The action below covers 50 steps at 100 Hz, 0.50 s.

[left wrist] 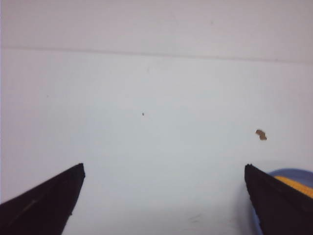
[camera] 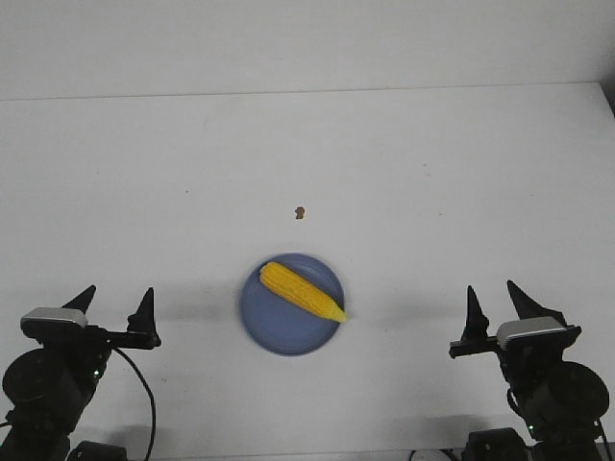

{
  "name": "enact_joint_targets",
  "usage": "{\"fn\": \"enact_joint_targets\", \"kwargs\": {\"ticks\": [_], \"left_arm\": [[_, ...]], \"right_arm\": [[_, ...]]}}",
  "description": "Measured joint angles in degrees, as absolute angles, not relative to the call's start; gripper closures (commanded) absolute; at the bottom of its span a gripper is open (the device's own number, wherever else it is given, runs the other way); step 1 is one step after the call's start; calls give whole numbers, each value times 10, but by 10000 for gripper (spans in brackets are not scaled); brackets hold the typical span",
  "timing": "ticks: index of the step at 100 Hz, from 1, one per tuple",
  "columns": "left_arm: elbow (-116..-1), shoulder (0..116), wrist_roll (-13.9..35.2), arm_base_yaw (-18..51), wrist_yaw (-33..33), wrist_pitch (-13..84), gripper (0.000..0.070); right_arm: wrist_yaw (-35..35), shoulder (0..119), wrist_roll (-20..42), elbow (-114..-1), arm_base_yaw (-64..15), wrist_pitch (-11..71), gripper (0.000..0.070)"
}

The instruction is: Place corn on plate with both arms

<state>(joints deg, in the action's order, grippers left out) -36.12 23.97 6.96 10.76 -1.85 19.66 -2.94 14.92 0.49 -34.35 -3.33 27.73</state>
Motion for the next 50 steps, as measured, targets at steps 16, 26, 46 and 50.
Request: {"fn": "enact_joint_targets", "kwargs": {"ticks": [16, 26, 46, 50], "left_arm": [[-361, 240, 70, 108, -18, 197, 0], [-361, 240, 70, 108, -18, 197, 0], [-361, 240, 70, 108, -18, 197, 382], [-361, 240, 70, 108, -18, 198, 481]], "right_arm": [[-29, 149, 5, -343, -33, 277, 278], [-29, 149, 5, -343, -33, 277, 287], [-29, 149, 5, -343, -33, 277, 542], [-29, 149, 5, -343, -33, 277, 608]]}}
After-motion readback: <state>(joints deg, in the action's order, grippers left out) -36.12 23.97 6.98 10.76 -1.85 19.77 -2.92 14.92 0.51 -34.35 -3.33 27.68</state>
